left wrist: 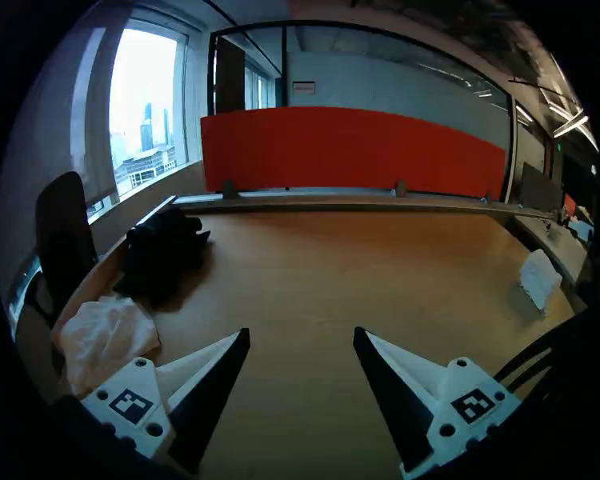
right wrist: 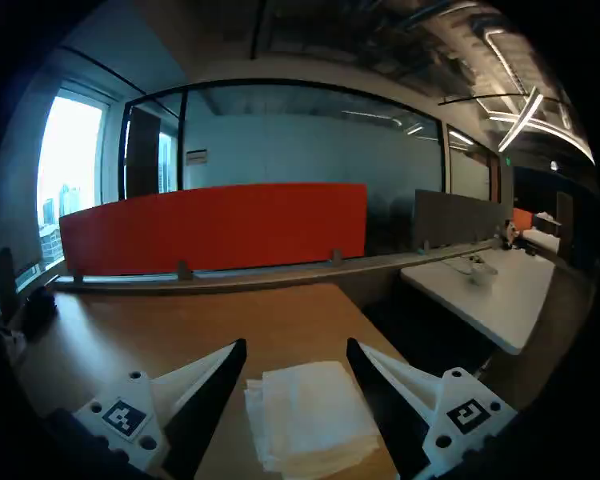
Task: Fold towel
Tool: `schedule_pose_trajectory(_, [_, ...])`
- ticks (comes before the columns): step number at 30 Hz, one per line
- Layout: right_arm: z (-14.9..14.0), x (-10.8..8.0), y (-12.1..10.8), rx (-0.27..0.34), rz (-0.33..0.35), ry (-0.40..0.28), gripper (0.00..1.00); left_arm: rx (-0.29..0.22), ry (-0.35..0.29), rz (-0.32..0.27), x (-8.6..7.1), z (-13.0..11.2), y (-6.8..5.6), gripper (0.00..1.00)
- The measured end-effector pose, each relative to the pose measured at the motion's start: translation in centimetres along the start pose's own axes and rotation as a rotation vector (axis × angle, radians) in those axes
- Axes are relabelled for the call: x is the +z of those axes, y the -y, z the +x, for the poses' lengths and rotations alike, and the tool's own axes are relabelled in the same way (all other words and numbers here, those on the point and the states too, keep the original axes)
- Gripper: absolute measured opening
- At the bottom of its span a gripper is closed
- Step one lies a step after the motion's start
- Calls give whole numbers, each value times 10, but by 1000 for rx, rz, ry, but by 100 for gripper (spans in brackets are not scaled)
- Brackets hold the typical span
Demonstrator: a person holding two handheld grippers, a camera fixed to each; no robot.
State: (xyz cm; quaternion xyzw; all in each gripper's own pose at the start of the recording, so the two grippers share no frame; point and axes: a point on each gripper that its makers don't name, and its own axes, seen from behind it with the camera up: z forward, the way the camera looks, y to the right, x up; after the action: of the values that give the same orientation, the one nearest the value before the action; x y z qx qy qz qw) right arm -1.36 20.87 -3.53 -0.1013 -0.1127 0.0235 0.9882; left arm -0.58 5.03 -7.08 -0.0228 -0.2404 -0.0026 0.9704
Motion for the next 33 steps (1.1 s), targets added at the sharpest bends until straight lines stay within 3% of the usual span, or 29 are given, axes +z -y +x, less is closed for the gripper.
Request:
schedule_pose_trajectory(14, [38, -7, 70, -43, 110, -68, 98, 24, -141, 14, 6, 54, 13, 96])
schedule_pose_trajectory(33, [70, -13, 185, -62, 246, -113, 98, -2, -296, 22, 6, 121, 31, 96])
